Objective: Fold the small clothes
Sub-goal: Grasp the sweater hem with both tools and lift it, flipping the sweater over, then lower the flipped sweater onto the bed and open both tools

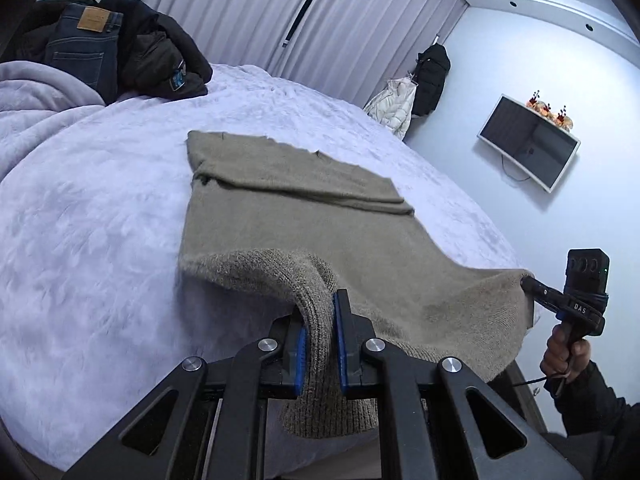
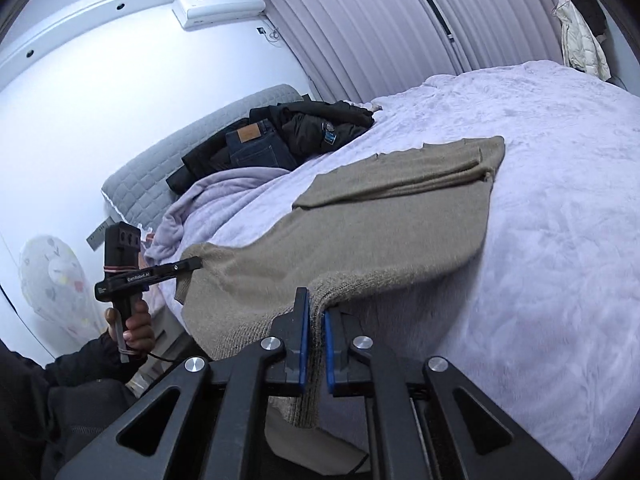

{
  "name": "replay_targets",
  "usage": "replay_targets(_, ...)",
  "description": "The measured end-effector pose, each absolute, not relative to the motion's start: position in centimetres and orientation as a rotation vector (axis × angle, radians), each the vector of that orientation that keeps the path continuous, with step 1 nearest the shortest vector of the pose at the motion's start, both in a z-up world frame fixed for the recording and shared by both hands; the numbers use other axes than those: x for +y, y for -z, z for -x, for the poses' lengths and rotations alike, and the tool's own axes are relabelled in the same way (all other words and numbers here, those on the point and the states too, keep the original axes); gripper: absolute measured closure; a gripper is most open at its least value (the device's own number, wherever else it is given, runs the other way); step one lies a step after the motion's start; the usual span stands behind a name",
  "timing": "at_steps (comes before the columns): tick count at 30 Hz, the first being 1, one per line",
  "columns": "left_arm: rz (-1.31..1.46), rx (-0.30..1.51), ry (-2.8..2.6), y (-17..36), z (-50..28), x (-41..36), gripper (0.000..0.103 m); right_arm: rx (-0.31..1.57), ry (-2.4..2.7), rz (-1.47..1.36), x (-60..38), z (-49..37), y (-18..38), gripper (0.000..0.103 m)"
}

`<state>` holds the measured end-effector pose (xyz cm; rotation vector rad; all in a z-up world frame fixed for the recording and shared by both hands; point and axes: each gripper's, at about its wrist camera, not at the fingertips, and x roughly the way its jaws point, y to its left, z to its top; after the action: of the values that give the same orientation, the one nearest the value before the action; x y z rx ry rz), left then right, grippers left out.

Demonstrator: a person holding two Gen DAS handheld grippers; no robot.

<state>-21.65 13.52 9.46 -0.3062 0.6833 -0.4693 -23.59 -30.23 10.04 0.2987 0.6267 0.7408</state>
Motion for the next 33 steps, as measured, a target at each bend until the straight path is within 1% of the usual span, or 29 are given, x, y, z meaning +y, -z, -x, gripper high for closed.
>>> replay_targets(5, 0.384, 0.577, 0.473, -13.3, 19.1, 13.8, 0.09, 0.517, -0.758, -0.448, -31.6, 20.3, -14.2, 0.097)
replay_targets(9, 0.471, 0.559, 0.449, -14.6, 15.1, 14.2, 0.09, 0.468, -0.71, -0.518, -31.9, 16.5, -16.6, 0.097)
replay_targets(11, 0.515, 0.574, 0.432, -14.7, 12.6, 14.2, 0.09, 0.476, -0.666, -0.554, -31.8, 14.0, -16.8, 0.097)
replay_targets(18, 0.519, 0.614, 0.362, -14.9, 5.7, 13.9, 0.09, 0.523, -0.539, -0.604, -31.4, 5.9, -15.8, 0.097)
replay_targets(23, 0.553, 0.627, 0.341, -15.3, 0.6, 14.5, 0.09, 0.511, -0.512, -0.577, -30.5, 1.4, -16.8, 0.097)
replay_targets(27, 0.553, 0.683, 0.306, -13.3, -5.0, 14.1, 0.09, 0.537, -0.45, -0.572, -30.2, -3.6, -16.1, 0.097)
replay_targets(30, 0.594, 0.788, 0.253, -9.6, -9.8, 14.1, 0.09, 0.625, -0.37, -0.561, -29.8, -8.4, -13.2, 0.097)
replay_targets(33, 0.638, 0.904, 0.21, -5.6, -12.9, 14.1, 0.09, 0.723, -0.299, -0.515, -29.1, -12.2, -9.8, 0.097)
